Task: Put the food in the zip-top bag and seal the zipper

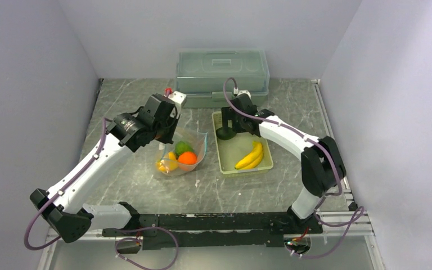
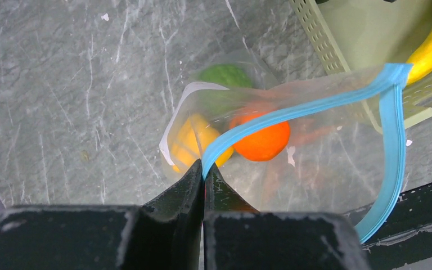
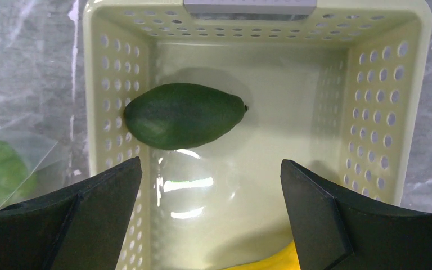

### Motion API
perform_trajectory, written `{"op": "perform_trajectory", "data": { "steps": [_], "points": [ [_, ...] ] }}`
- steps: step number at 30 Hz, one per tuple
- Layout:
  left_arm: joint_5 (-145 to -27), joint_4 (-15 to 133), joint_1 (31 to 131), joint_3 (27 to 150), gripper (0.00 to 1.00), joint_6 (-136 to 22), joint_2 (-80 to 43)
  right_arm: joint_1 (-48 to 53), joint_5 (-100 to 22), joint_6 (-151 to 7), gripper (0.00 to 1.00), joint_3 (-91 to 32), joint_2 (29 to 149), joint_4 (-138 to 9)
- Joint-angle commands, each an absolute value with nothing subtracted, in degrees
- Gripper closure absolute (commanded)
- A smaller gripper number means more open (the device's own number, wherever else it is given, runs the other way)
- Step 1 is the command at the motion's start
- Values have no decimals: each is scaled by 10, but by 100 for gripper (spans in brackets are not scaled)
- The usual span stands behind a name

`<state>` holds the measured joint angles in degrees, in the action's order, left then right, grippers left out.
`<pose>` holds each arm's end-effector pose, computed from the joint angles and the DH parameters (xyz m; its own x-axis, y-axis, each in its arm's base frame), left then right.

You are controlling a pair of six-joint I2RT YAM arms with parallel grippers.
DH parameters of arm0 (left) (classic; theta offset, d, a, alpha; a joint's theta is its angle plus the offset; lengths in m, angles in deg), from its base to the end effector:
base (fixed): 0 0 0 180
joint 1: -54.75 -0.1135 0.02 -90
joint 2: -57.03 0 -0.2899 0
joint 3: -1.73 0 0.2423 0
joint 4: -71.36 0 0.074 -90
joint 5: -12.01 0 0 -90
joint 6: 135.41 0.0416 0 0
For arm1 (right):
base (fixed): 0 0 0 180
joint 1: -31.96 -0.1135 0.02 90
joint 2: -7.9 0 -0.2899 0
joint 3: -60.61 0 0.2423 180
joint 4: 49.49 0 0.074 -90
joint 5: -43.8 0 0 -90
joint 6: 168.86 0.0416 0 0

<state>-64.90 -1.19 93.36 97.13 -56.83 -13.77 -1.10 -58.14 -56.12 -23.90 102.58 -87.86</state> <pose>0.1791 -0.1310 0.4031 -0.6656 0.2848 -0.6898 0.3647 0.9306 0.0322 0.3048 0.1881 0.2737 -0.7412 -0.0312 -0.6706 -0.1436 0.9832 0.1129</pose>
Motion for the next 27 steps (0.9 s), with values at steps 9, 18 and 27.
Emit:
{"op": "perform_trajectory", "data": {
  "steps": [9, 18, 27],
  "points": [
    [-637, 12, 936, 952, 91, -556, -133, 7, -515, -703, 3, -313, 1099, -887],
    [-645, 19, 936, 948, 91, -558, -143, 8, -454, -652, 3, -334, 1129, -870],
    [-648, 17, 936, 951, 91, -559, -148, 8, -525, -621, 5, -363, 1168, -894]
  ]
}}
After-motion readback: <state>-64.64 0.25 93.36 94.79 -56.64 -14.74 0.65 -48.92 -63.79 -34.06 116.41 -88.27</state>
